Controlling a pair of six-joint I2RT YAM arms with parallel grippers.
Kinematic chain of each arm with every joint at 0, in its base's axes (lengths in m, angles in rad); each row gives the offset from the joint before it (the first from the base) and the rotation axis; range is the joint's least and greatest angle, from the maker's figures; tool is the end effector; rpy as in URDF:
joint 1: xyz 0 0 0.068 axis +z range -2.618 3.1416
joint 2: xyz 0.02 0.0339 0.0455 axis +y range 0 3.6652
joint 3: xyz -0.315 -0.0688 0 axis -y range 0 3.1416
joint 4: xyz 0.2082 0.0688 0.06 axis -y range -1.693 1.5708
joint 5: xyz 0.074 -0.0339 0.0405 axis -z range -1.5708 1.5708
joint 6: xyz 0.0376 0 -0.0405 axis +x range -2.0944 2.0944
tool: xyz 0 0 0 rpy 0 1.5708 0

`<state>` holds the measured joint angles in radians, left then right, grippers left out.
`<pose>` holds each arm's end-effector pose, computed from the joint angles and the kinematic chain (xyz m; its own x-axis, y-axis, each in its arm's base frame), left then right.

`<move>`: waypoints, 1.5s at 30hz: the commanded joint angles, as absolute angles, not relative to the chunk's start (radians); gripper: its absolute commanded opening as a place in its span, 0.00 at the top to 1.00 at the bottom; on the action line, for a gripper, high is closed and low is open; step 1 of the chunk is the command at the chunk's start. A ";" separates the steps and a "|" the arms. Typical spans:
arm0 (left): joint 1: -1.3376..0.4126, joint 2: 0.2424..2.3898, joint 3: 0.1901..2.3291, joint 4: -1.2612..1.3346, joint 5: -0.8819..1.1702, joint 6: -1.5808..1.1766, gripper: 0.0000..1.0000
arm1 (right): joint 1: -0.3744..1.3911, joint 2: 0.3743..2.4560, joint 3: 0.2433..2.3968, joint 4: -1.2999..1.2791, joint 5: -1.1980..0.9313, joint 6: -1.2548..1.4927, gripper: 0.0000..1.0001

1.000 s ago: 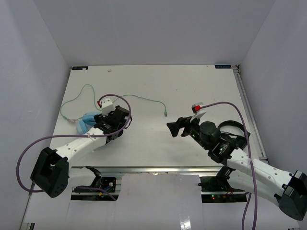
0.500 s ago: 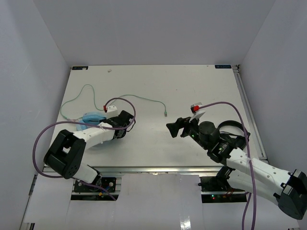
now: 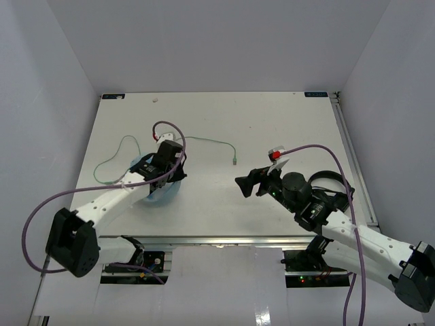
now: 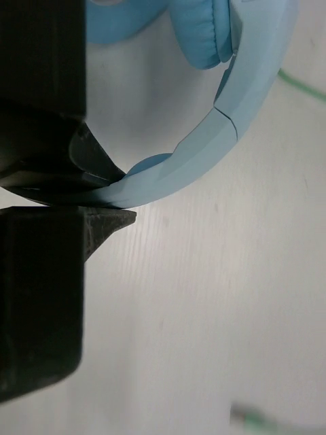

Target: Wrap the headphones

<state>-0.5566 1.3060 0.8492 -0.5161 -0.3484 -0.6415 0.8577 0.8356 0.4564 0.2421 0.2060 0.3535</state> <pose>0.1871 -0.1013 0.2892 -0.7618 -0.1885 -0.6198 -0.1528 0.9820 -0.1108 0.0935 0.0964 0.3107 -0.2943 0.1778 -0.9390 -0.5393 0.7803 0.3167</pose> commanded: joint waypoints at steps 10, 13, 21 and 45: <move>-0.566 0.917 1.031 -0.274 0.639 -0.756 1.00 | 0.862 0.569 0.442 0.407 0.087 0.193 0.00; -0.566 0.900 1.008 -0.185 0.738 -0.803 1.00 | 0.861 0.557 0.443 0.404 0.060 0.182 0.00; -0.566 0.878 0.967 0.088 1.013 -0.937 1.00 | 0.861 0.595 0.443 0.439 0.011 0.157 0.04; -0.566 0.820 0.875 0.160 0.979 -1.073 1.00 | 0.861 0.707 0.452 0.719 -0.182 -0.077 0.05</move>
